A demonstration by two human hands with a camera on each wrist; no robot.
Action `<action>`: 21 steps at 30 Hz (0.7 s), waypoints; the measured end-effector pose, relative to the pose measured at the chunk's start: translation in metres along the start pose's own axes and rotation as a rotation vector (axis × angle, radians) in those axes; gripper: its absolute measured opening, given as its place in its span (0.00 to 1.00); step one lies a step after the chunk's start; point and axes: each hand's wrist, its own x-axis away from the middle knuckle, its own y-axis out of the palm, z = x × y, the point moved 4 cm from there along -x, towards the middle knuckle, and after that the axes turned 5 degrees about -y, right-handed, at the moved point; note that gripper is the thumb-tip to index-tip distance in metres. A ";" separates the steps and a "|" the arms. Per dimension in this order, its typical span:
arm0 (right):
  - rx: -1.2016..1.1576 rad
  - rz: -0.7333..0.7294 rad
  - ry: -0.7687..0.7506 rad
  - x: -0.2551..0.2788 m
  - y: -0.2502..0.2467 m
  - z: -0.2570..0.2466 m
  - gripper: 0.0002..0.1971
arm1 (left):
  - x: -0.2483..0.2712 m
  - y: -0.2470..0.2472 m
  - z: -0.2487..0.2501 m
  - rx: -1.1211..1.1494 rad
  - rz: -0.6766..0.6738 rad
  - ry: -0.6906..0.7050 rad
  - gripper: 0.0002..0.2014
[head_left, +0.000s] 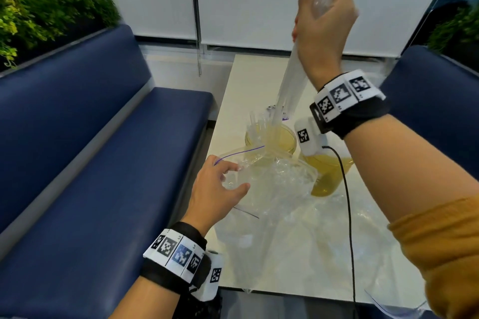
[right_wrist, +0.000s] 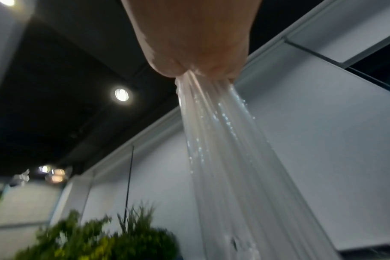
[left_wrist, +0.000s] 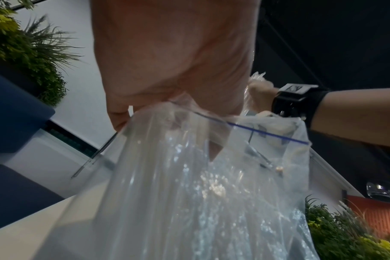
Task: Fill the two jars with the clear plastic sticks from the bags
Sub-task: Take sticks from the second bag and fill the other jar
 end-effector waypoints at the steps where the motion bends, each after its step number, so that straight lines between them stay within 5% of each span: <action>1: 0.032 -0.035 0.010 0.008 0.004 0.010 0.13 | -0.001 -0.001 0.000 -0.003 -0.001 0.002 0.15; 11: 0.138 -0.229 0.305 0.081 0.030 0.108 0.18 | -0.006 -0.009 -0.007 -0.062 -0.019 -0.010 0.16; 21: -0.045 -0.097 0.263 0.031 0.025 0.089 0.10 | -0.003 -0.020 -0.025 -0.156 -0.010 -0.009 0.18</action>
